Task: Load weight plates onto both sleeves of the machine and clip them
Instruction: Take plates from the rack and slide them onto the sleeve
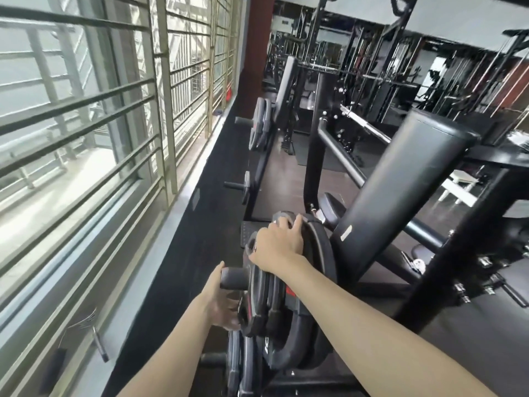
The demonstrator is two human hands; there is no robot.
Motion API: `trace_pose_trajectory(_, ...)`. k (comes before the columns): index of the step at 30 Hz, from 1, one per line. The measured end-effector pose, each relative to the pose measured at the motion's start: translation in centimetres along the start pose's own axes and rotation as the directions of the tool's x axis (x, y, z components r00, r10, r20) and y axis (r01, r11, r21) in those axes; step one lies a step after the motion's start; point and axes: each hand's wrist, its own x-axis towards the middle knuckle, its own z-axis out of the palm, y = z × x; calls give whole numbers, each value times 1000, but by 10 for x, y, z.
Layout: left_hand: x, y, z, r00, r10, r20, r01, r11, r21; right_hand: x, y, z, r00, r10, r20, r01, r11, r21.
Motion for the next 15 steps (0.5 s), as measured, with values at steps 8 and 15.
trace_pose_trajectory(8,4,5,4,933,290,-213,-265,954,139,-14,-37,-5,1000,14,-15,-7,908,420)
trace_pose_trajectory(15,67,48,-79,833,424,-354,-407,905,127,-10,-48,-9,998,-10,61,-47,535,844)
